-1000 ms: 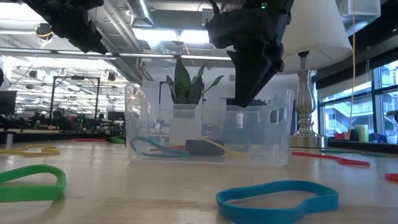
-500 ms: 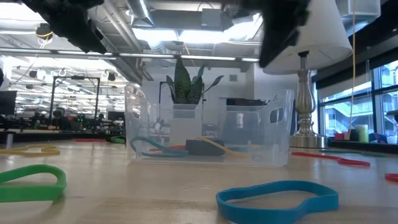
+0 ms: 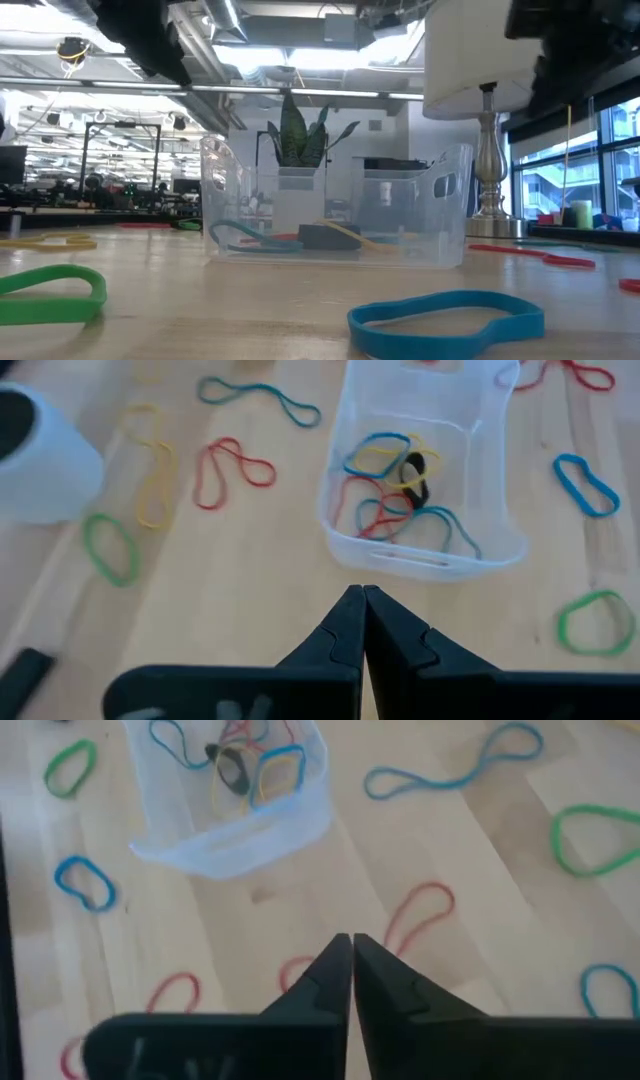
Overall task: Pick and place rubber bands into bin
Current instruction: Put the yellow rubber band into the transparent bin
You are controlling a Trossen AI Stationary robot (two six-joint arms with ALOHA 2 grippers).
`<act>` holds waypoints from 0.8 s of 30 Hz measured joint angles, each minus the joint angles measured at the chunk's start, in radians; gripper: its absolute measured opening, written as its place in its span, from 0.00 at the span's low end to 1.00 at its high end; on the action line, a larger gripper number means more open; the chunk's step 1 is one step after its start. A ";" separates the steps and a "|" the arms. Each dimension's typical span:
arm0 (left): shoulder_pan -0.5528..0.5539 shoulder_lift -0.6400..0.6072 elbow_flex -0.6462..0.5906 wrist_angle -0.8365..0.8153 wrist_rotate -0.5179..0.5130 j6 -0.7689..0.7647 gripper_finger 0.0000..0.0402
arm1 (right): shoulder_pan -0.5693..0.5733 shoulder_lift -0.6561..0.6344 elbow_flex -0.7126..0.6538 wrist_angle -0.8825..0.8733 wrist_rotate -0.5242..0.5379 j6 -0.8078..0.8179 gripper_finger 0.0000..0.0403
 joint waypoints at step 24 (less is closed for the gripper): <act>-0.230 0.341 0.129 -0.222 0.092 -0.705 0.31 | 0.000 -0.214 -0.240 0.015 -0.010 -0.159 0.02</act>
